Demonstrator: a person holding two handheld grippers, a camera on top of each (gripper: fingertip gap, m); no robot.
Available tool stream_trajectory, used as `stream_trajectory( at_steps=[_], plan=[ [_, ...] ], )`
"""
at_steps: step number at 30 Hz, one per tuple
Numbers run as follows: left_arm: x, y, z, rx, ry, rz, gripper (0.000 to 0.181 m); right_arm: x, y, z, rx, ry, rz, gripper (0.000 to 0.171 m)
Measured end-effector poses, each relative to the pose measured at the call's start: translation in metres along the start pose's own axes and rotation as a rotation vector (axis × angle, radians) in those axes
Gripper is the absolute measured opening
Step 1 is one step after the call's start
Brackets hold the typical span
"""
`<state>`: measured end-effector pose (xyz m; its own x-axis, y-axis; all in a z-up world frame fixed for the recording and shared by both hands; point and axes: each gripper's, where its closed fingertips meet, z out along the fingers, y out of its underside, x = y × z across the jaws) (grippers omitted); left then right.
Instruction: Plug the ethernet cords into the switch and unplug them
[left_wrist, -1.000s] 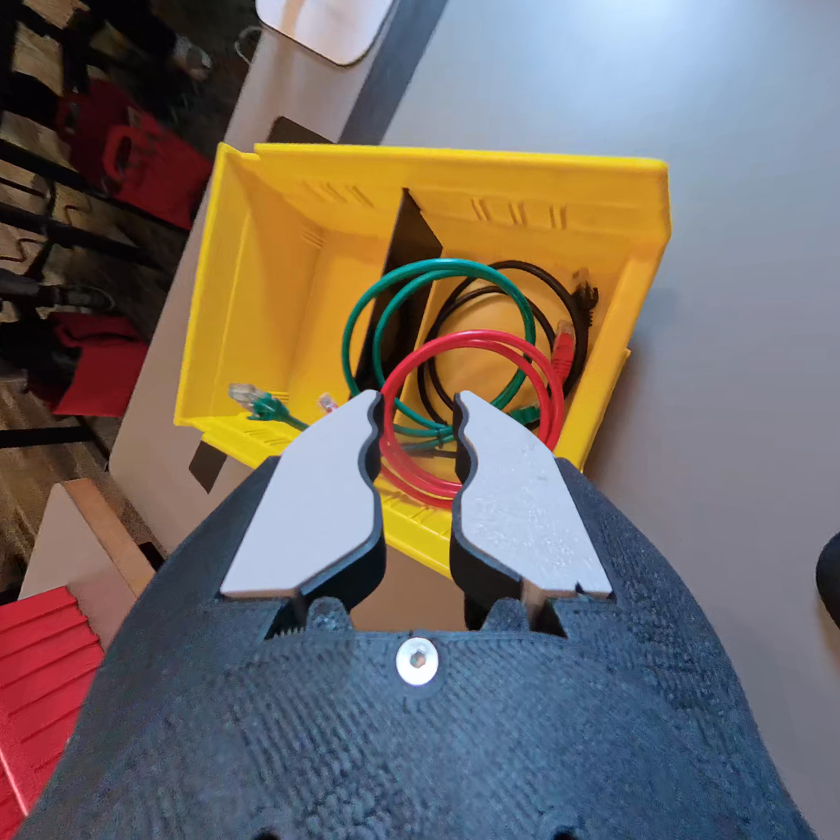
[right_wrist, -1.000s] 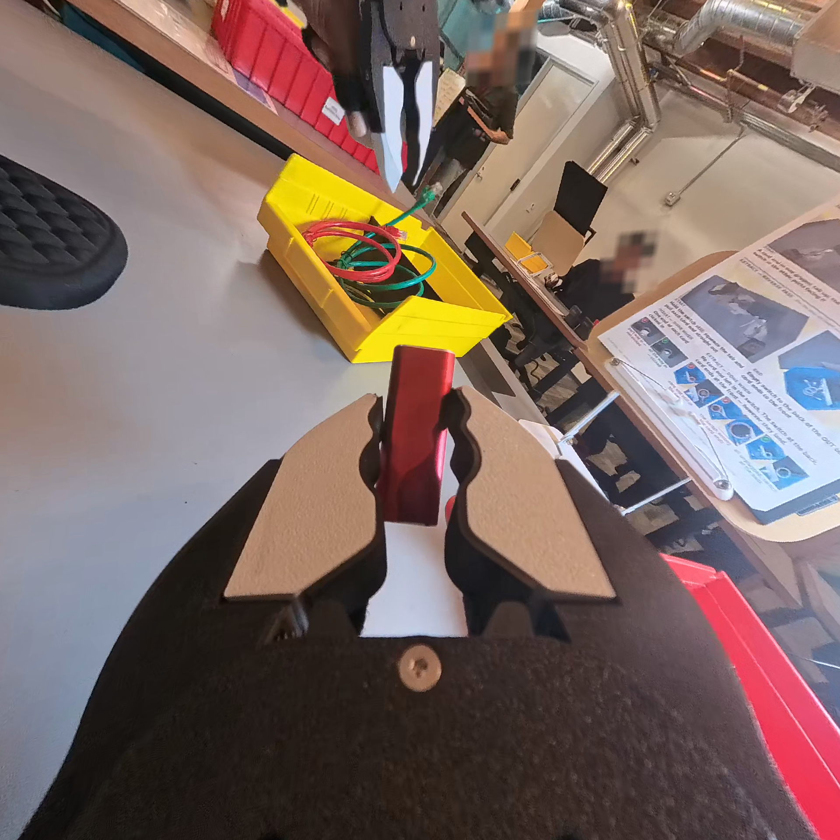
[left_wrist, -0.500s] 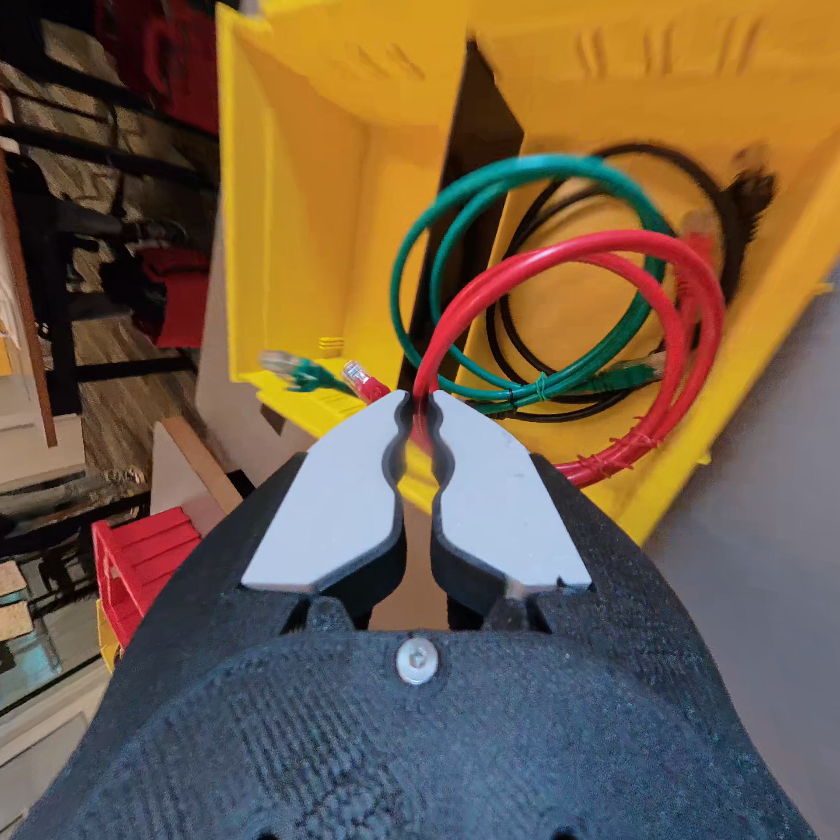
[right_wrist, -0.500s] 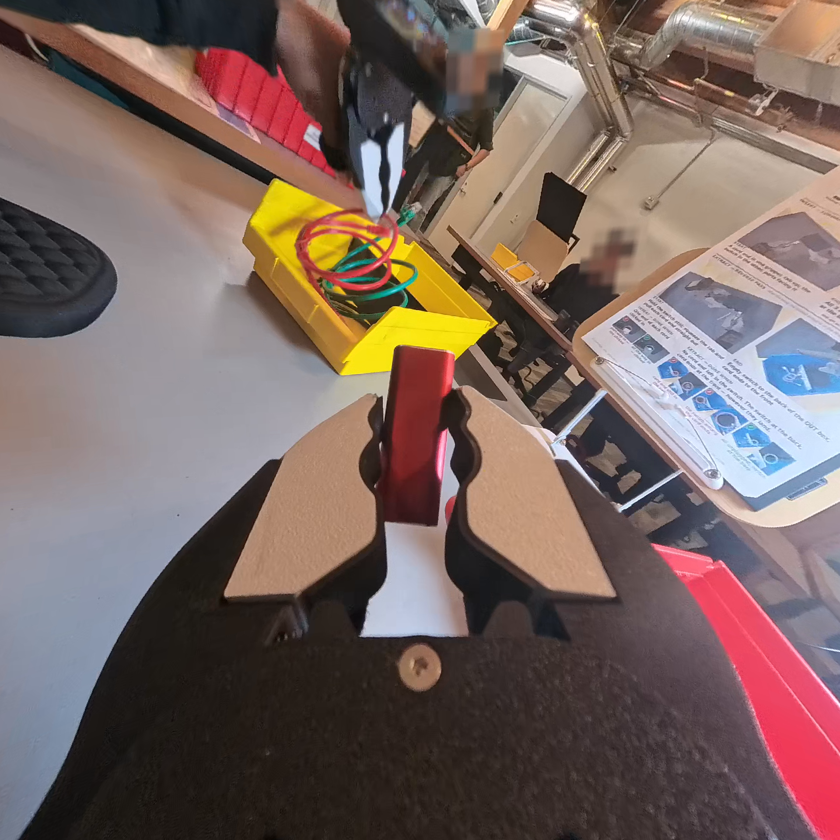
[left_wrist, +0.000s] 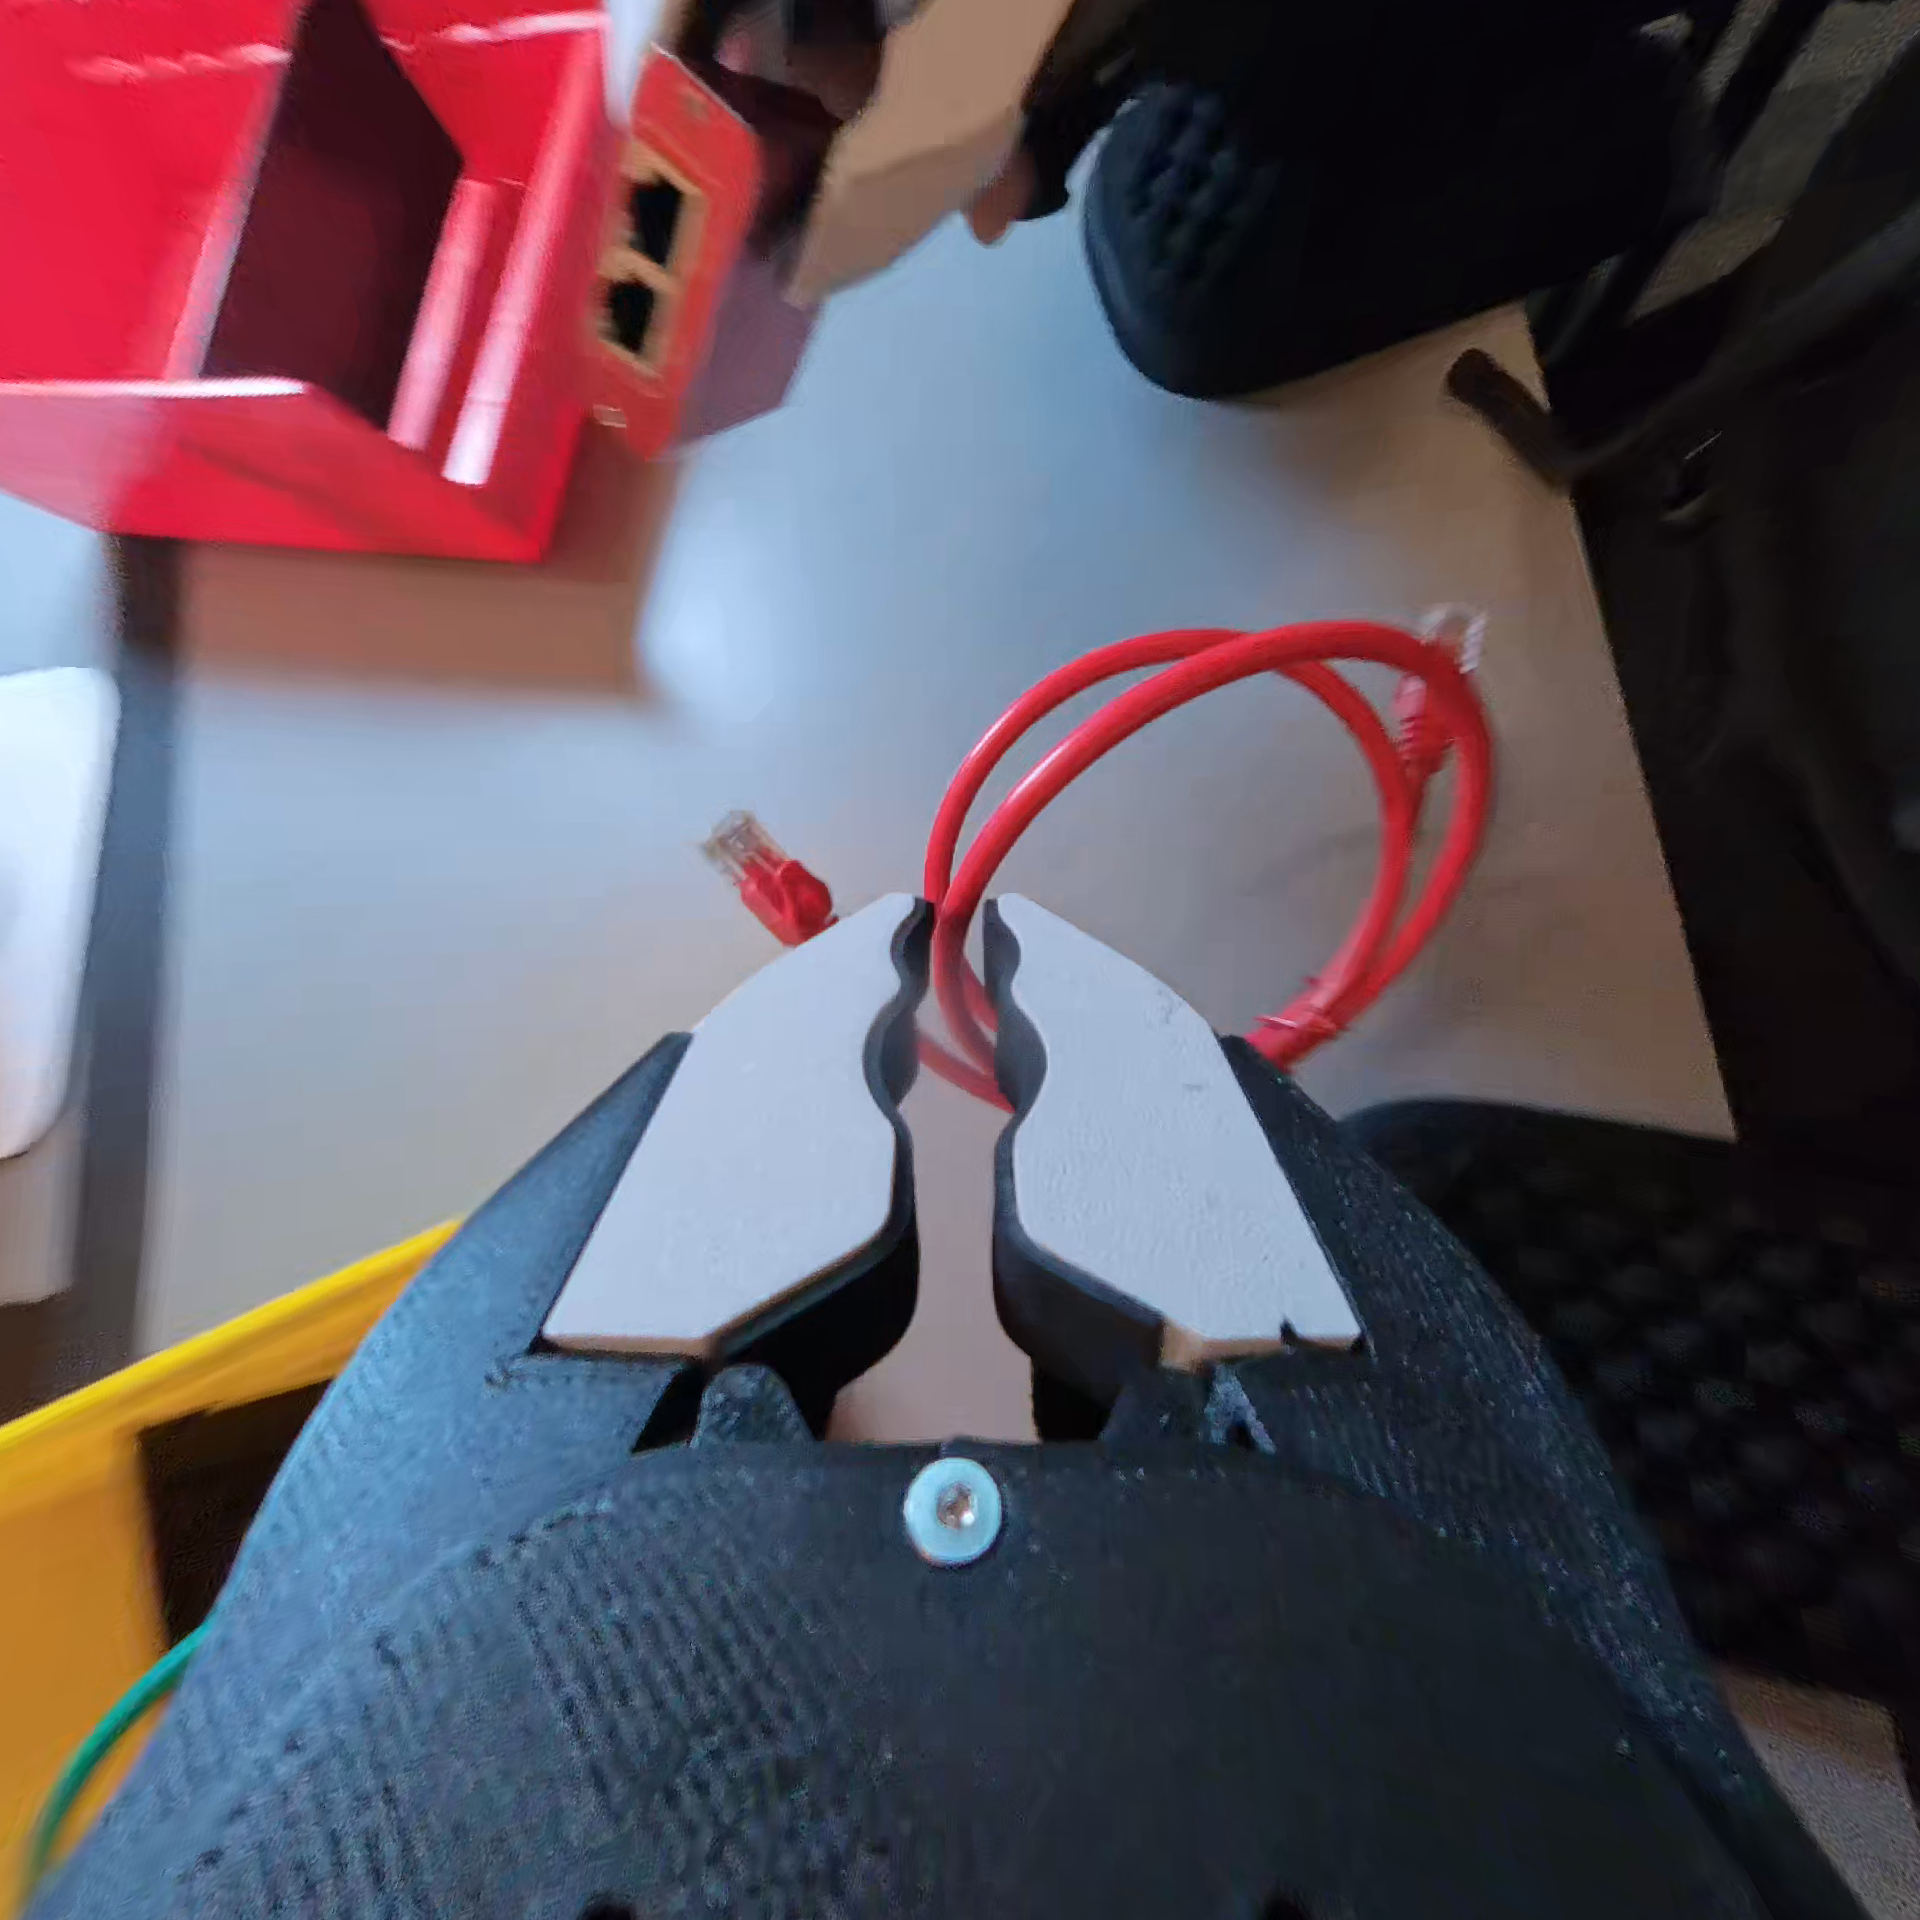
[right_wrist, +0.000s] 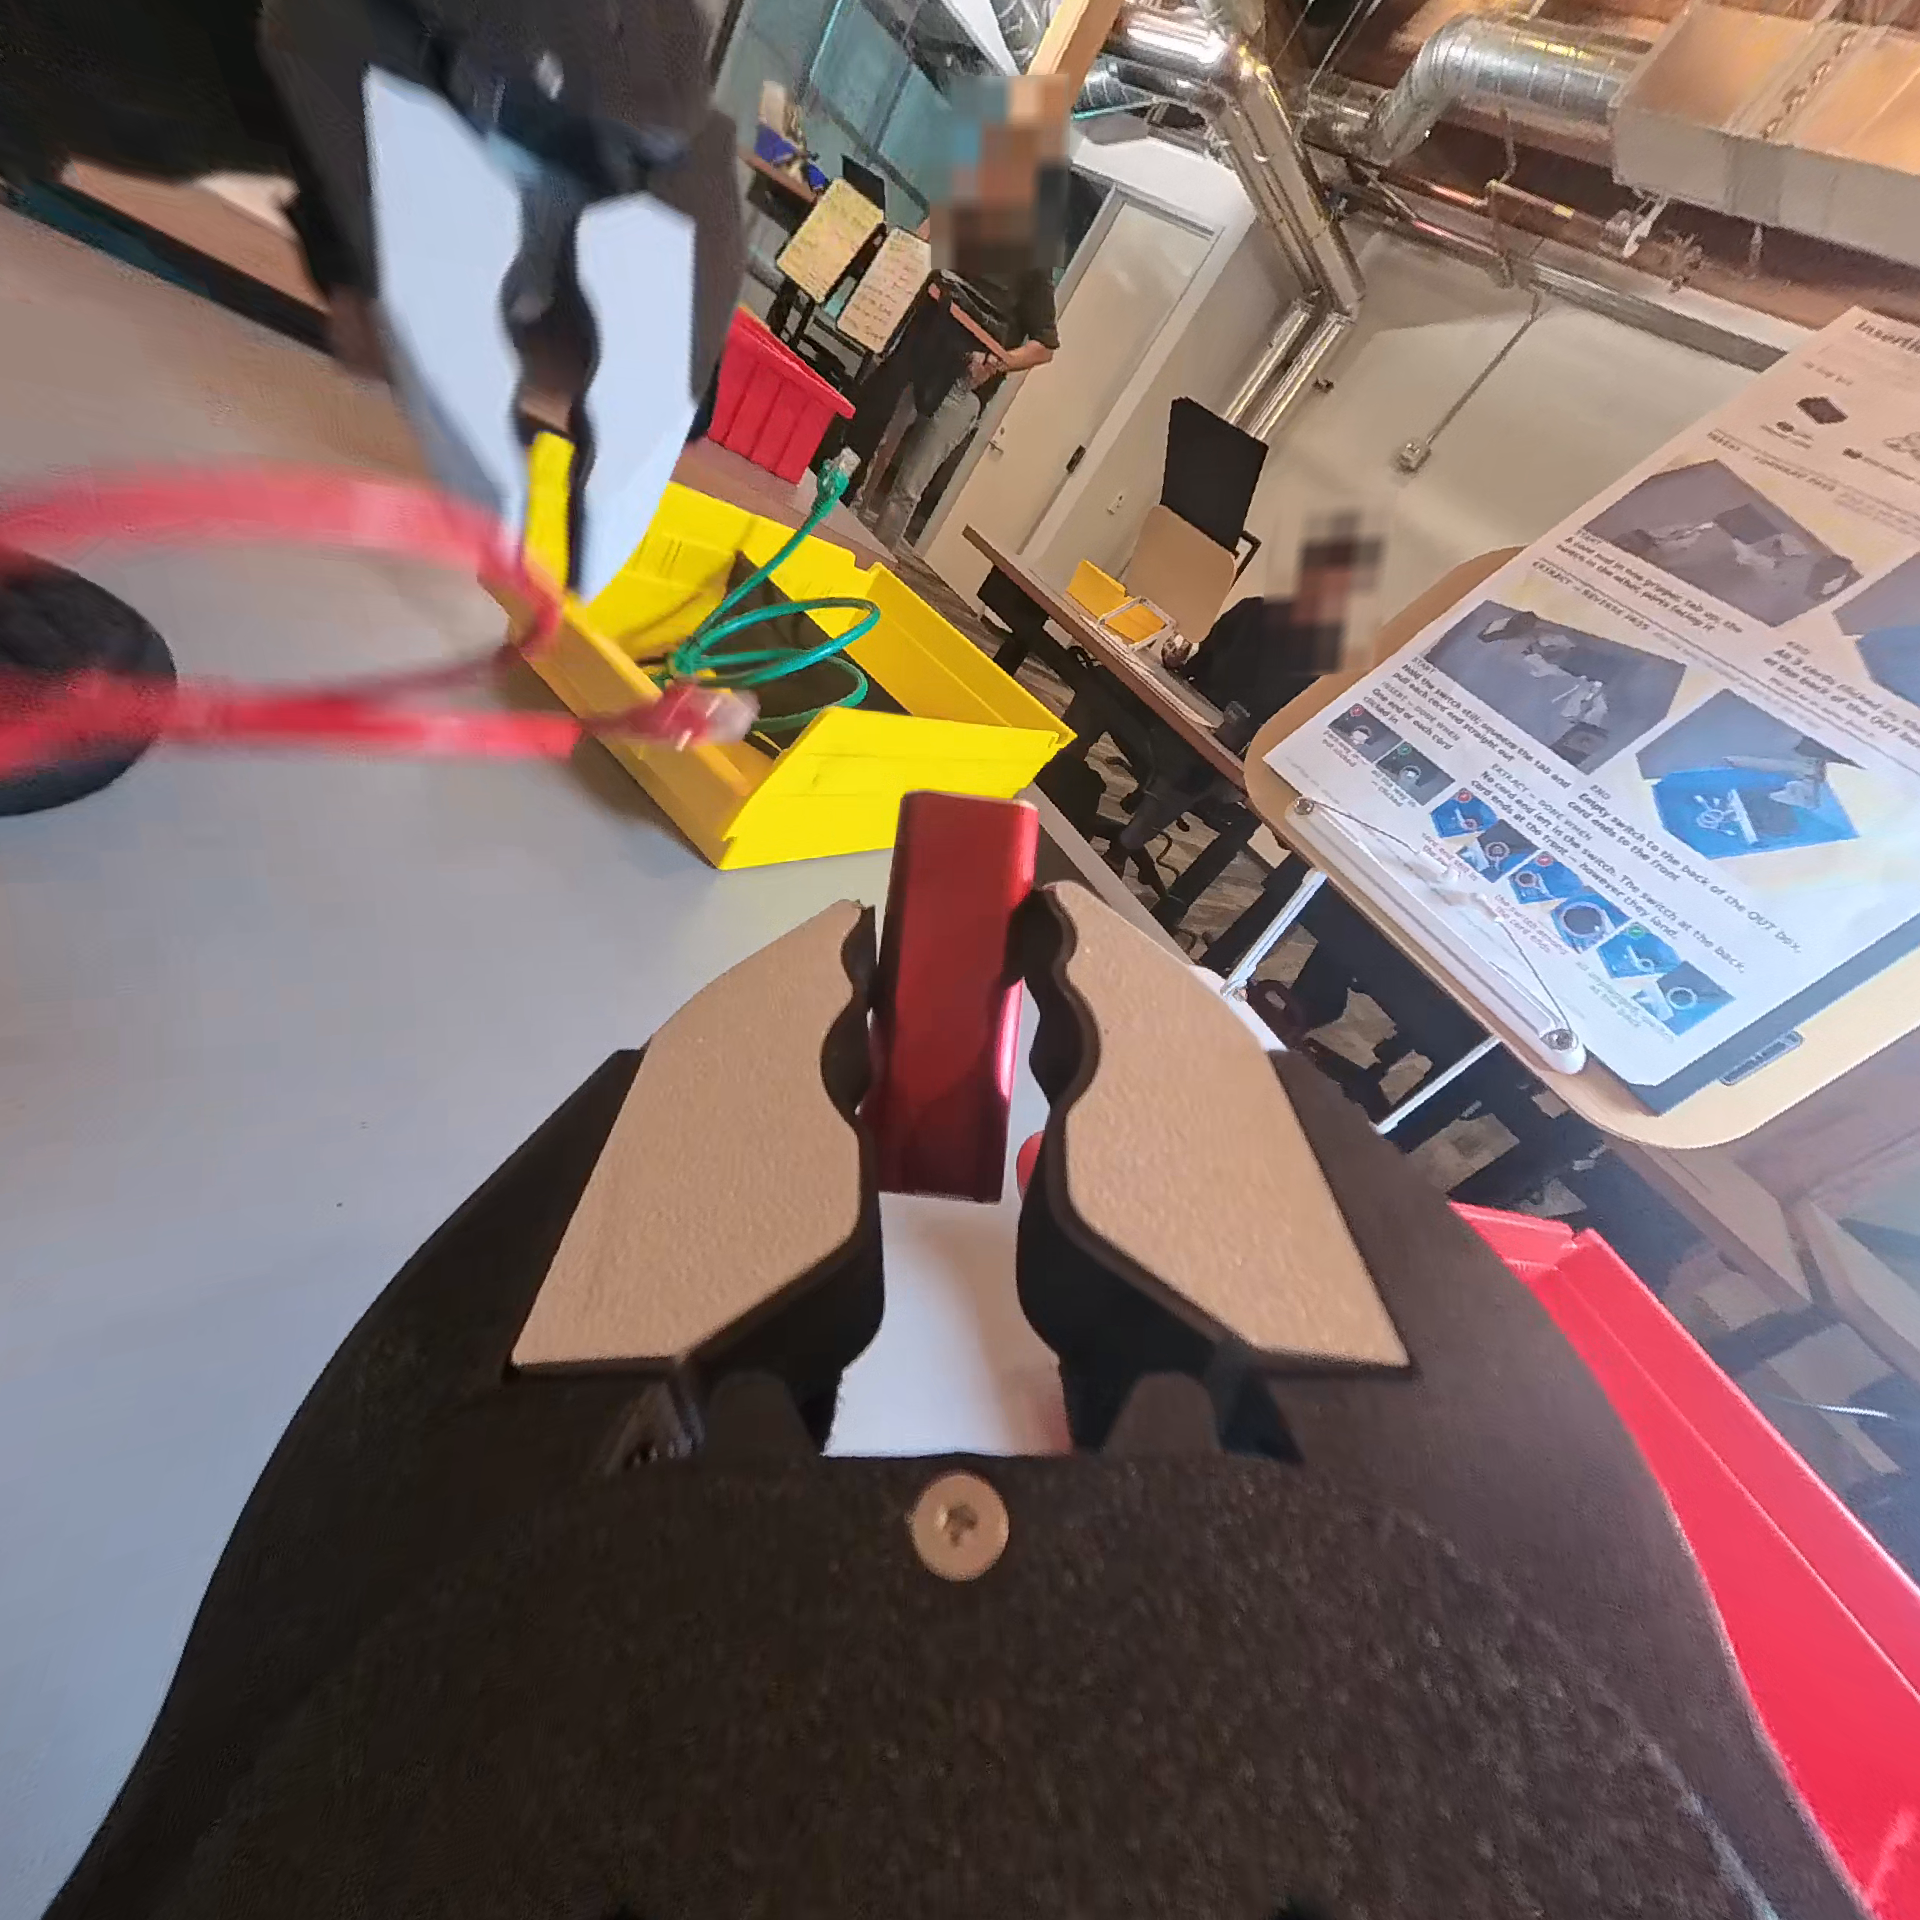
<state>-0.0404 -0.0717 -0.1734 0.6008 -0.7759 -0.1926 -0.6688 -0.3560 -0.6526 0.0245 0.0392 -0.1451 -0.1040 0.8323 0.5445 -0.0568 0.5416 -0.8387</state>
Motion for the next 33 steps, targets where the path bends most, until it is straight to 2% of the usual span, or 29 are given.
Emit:
stream_trajectory(
  at_steps=[2, 5, 8, 10, 16, 20, 27, 30, 33],
  plan=[
    [0.011, 0.004, 0.023, 0.016, 0.052, -0.045, 0.022, 0.0, 0.003, 0.0, -0.01, 0.001, -0.003, 0.027],
    [0.01, 0.0, 0.026, 0.139, 0.066, -0.189, 0.021, 0.001, 0.006, 0.001, -0.011, -0.003, 0.004, 0.027],
    [-0.014, 0.02, 0.038, 0.11, -0.073, -0.4, 0.018, 0.002, 0.007, 0.002, -0.011, -0.006, 0.011, 0.027],
    [-0.016, 0.024, 0.056, 0.105, -0.096, -0.481, 0.017, 0.002, 0.007, 0.003, -0.013, -0.006, 0.01, 0.027],
    [-0.023, 0.031, 0.128, -0.068, -0.142, -0.449, 0.02, 0.002, 0.012, 0.001, -0.031, 0.0, 0.001, 0.027],
    [-0.019, 0.037, 0.147, -0.182, -0.118, -0.394, 0.021, 0.003, 0.013, -0.001, -0.03, 0.004, 0.005, 0.027],
    [-0.024, 0.039, 0.139, -0.186, -0.195, -0.296, 0.012, -0.002, 0.015, -0.002, -0.024, -0.028, -0.022, 0.027],
    [-0.03, 0.019, 0.105, -0.004, -0.058, -0.417, 0.011, -0.008, 0.01, -0.004, 0.0, -0.057, -0.103, 0.027],
    [-0.026, -0.003, 0.067, 0.102, 0.097, -0.483, 0.012, -0.019, 0.005, -0.002, 0.0, -0.103, -0.265, 0.027]
  ],
)
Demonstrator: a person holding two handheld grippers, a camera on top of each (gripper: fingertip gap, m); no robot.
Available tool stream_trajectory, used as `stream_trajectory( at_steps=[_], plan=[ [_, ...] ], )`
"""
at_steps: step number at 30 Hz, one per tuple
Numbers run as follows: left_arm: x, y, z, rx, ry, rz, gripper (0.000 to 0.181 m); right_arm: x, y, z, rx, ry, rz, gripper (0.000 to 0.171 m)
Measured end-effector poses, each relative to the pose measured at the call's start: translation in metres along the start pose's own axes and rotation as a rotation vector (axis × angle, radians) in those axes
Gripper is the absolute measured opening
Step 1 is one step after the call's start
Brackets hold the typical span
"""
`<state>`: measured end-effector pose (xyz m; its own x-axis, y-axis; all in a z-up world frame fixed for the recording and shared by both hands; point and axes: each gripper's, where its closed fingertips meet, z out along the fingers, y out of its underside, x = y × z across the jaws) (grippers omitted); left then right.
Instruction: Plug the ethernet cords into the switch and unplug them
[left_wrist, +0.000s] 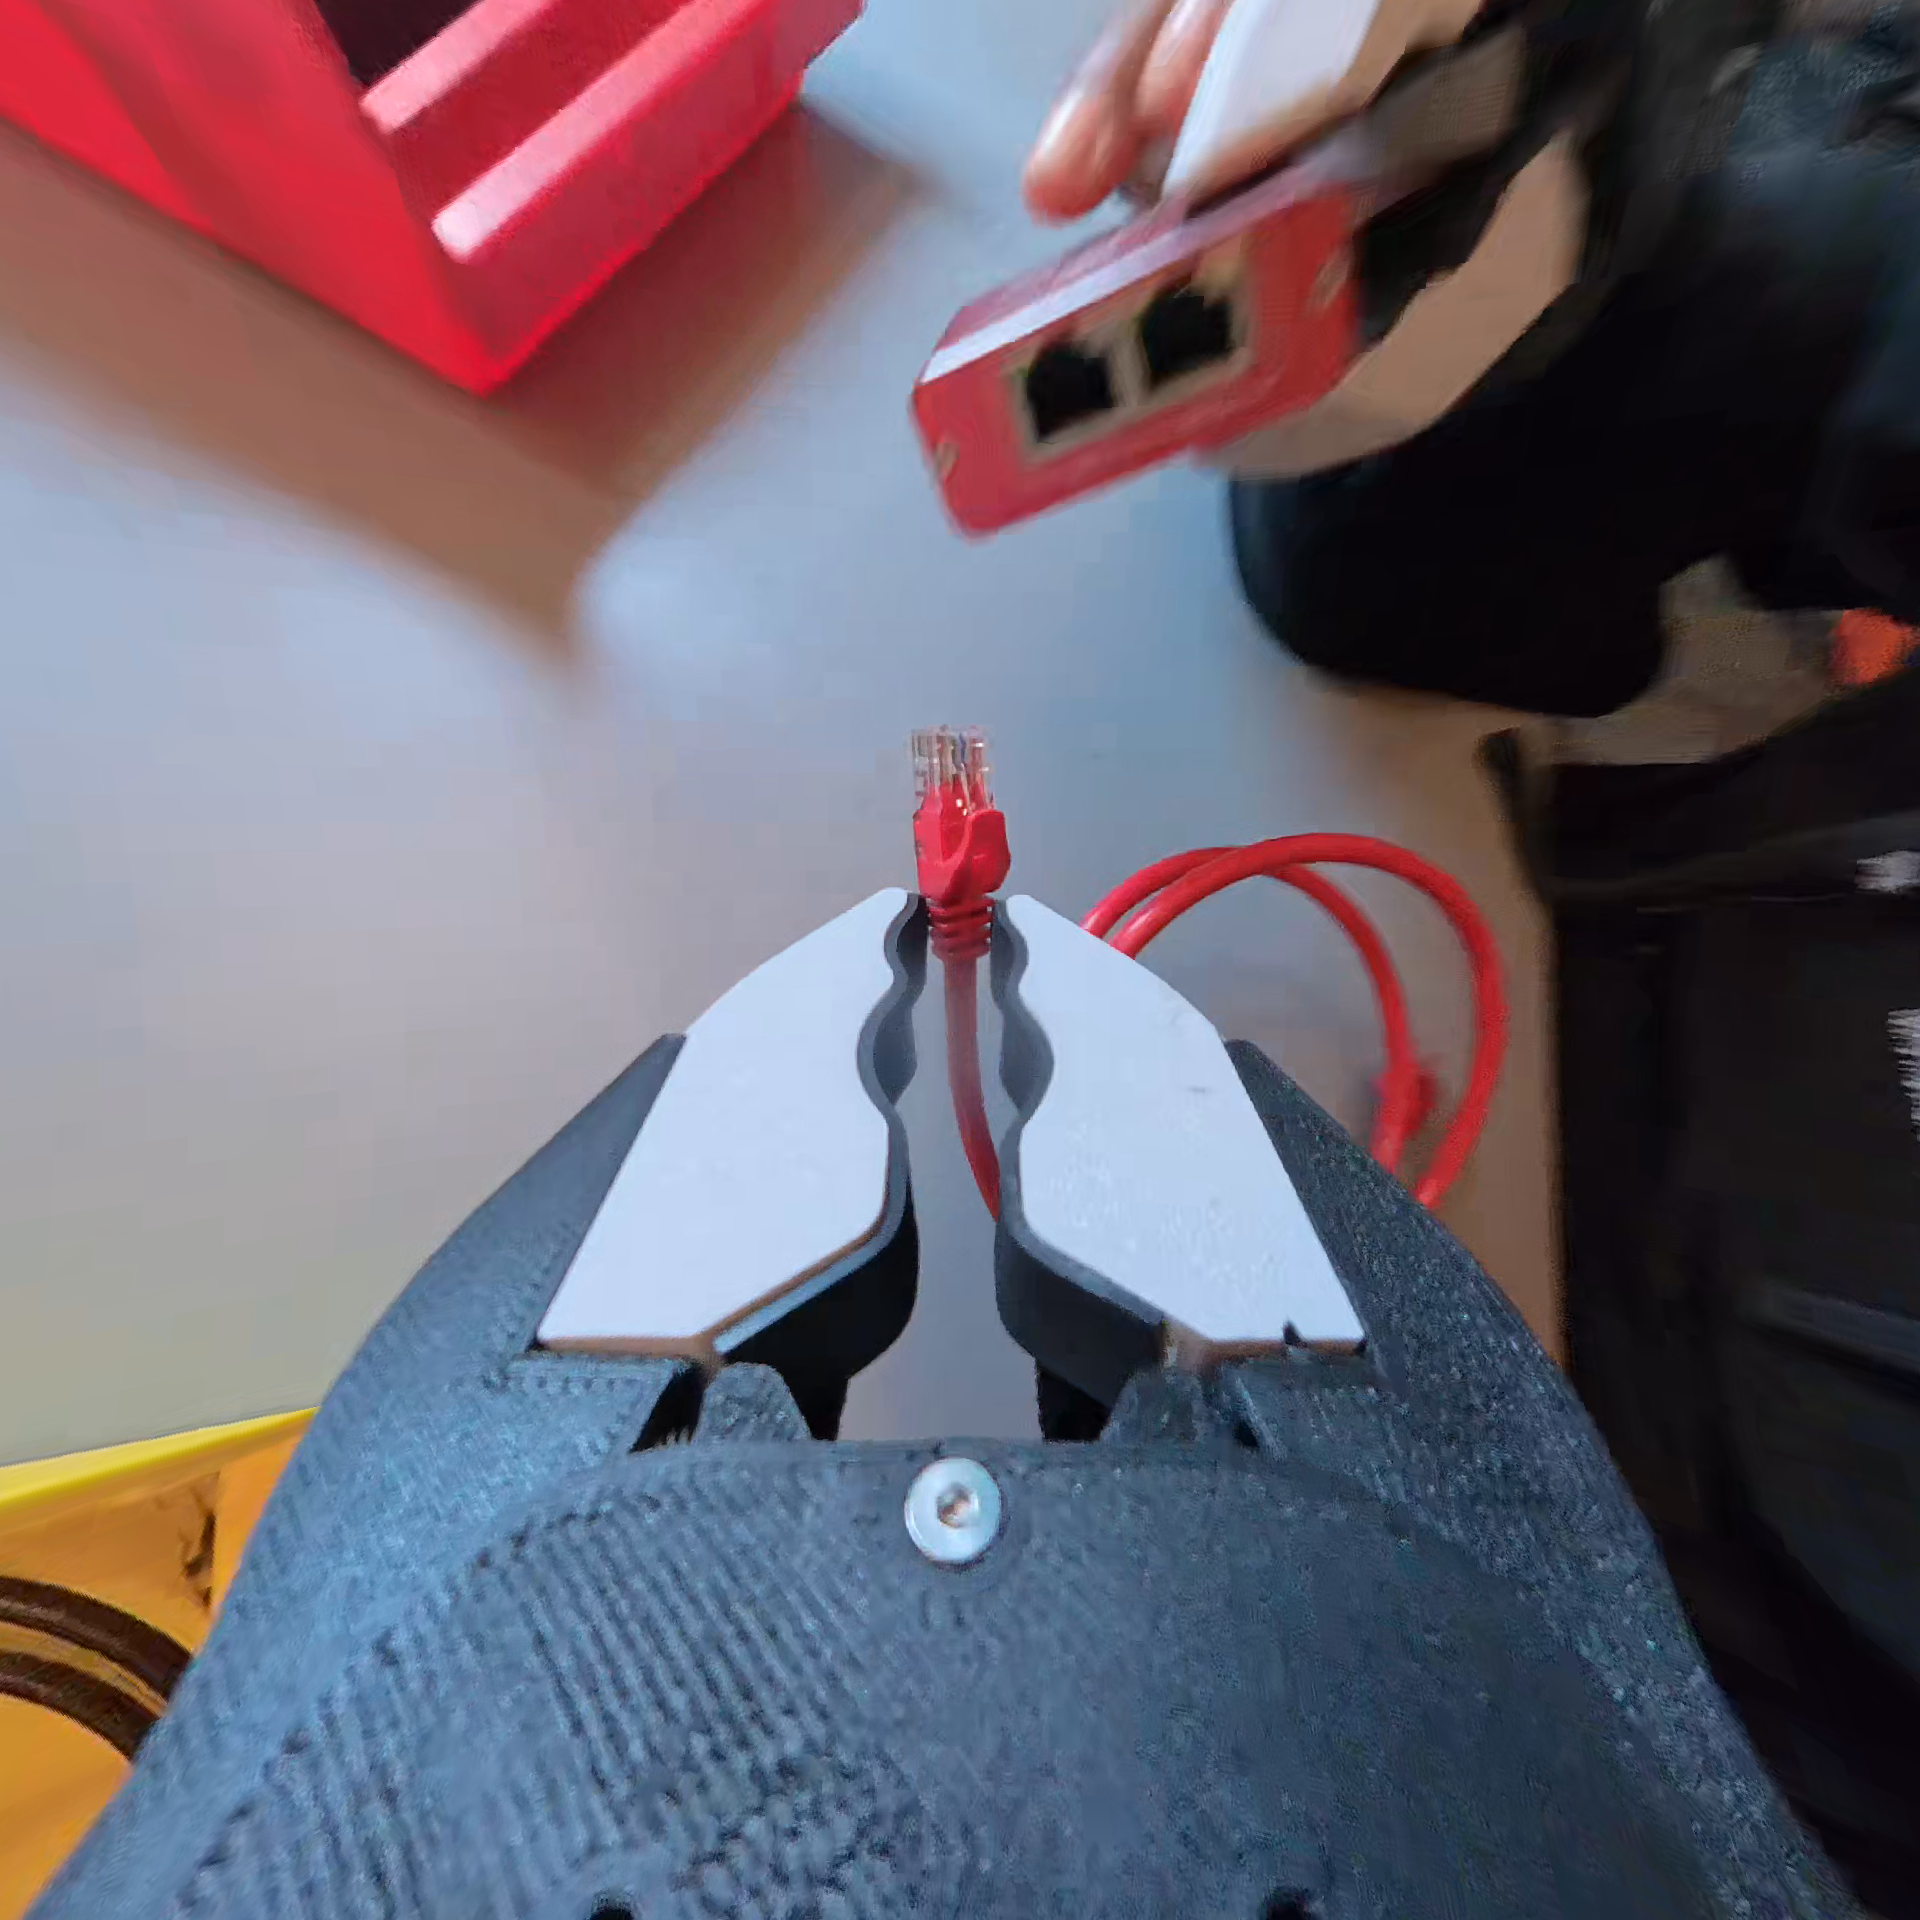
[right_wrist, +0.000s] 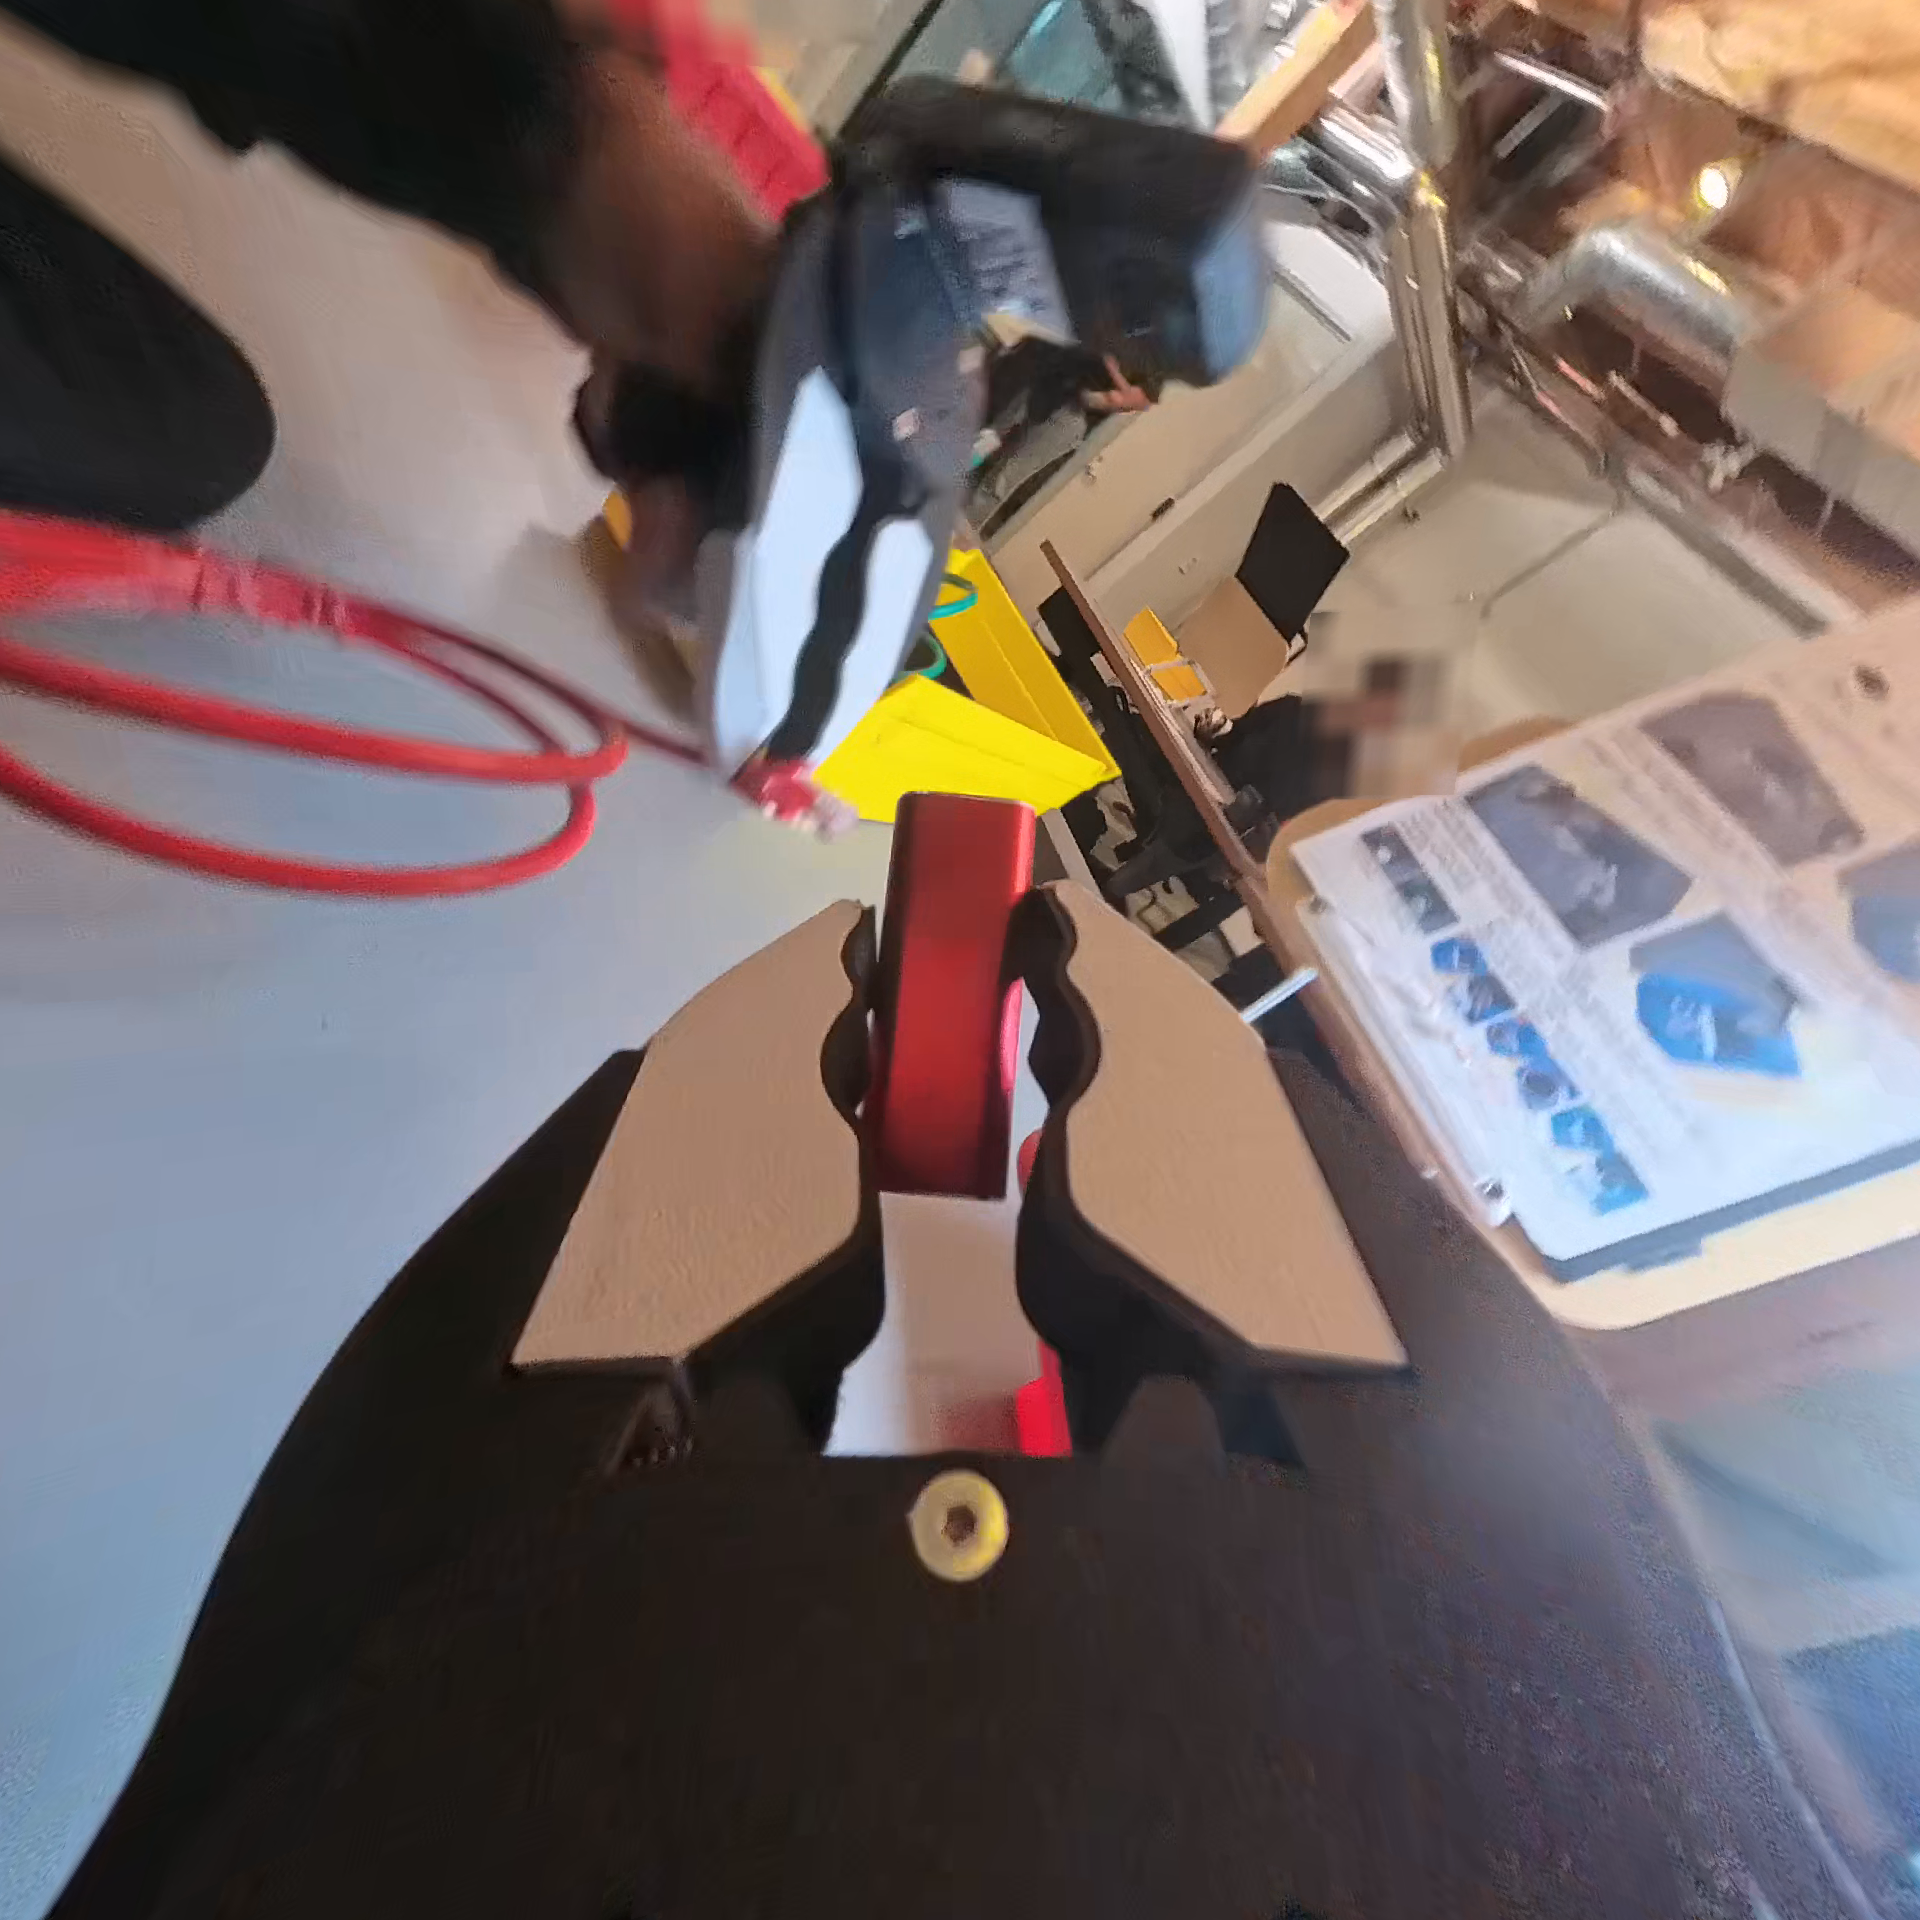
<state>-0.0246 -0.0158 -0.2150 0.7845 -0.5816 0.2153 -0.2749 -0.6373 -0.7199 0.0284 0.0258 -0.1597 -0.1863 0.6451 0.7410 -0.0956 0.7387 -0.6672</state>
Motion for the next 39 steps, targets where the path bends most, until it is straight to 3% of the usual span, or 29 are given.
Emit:
stream_trajectory(
  at_steps=[3, 8, 24, 30, 33, 36, 39],
  plan=[
    [0.022, -0.008, -0.017, -0.043, 0.108, 0.016, 0.011, -0.015, -0.008, 0.007, -0.025, -0.056, -0.199, 0.026],
    [0.05, -0.005, -0.015, -0.158, 0.255, 0.04, 0.011, -0.035, -0.021, 0.017, -0.032, -0.132, -0.381, 0.027],
    [0.074, 0.026, 0.0, -0.391, 0.474, -0.053, 0.011, -0.07, -0.032, 0.008, -0.039, -0.354, -0.882, 0.026],
    [0.079, 0.021, 0.007, -0.373, 0.487, -0.051, 0.011, -0.077, -0.031, 0.0, -0.04, -0.451, -1.009, 0.026],
    [0.079, 0.012, 0.005, -0.268, 0.505, -0.034, 0.01, -0.073, -0.035, -0.003, -0.026, -0.447, -0.979, 0.026],
    [0.089, 0.018, 0.011, -0.273, 0.463, 0.101, 0.01, -0.085, -0.037, -0.008, 0.008, -0.489, -0.969, 0.026],
    [0.097, 0.015, 0.011, -0.205, 0.496, 0.102, 0.01, -0.086, -0.041, -0.014, 0.024, -0.508, -0.938, 0.026]
  ],
)
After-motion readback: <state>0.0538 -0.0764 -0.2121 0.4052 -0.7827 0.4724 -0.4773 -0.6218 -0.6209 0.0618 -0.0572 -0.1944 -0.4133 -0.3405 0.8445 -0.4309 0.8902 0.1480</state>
